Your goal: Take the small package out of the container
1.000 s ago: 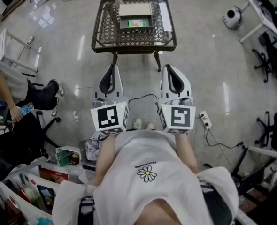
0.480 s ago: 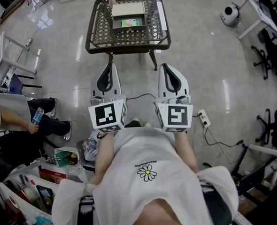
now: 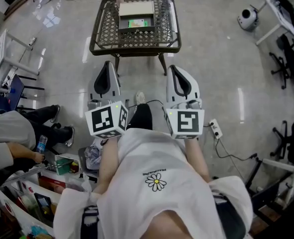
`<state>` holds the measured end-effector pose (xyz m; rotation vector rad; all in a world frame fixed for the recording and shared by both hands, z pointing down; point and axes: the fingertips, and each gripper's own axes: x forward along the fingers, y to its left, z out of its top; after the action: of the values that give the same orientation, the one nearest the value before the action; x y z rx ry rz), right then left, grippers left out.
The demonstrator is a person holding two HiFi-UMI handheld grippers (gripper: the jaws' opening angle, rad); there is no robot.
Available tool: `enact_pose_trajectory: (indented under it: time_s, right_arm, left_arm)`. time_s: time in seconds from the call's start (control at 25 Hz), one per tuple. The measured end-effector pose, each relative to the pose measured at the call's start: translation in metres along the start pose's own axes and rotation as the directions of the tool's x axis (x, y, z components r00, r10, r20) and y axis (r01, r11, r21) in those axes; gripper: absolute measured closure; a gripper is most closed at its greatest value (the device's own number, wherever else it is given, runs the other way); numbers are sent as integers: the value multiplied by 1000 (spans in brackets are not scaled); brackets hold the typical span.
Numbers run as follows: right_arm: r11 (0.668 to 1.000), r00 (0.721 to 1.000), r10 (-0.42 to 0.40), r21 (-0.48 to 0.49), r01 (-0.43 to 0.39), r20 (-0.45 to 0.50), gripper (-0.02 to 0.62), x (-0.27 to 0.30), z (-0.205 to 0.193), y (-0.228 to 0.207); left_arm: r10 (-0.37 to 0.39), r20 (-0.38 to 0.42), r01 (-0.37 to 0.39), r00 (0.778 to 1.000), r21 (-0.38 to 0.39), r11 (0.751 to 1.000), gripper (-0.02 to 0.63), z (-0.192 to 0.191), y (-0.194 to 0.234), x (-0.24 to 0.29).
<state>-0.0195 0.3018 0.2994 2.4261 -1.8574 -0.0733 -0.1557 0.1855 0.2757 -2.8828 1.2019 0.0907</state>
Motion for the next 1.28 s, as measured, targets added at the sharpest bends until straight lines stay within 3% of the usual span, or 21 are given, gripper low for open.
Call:
enact_pose_trajectory:
  time_s: [0.36, 0.56, 0.88, 1.08, 1.28]
  right_arm:
    - [999, 998, -42, -21, 43, 45, 565, 64, -6, -35]
    - [997, 997, -72, -33, 73, 19, 565, 119, -11, -50]
    - [988, 992, -125, 96, 123, 13, 563, 256, -3, -78]
    - [984, 986, -167, 60, 166, 17, 563, 353, 10, -103]
    - [975, 976, -216, 49, 216, 8, 563, 424, 15, -130]
  left_arm:
    - [-15, 59, 15, 998, -1, 1000, 583, -13, 13, 76]
    - [-34, 56, 35, 998, -21, 999, 583, -19, 31, 139]
    - [-90, 111, 92, 990, -8, 996, 583, -4, 79, 280]
    - [-137, 159, 149, 978, -63, 987, 583, 13, 106, 377]
    - [-153, 177, 161, 972, -31, 987, 583, 19, 131, 449]
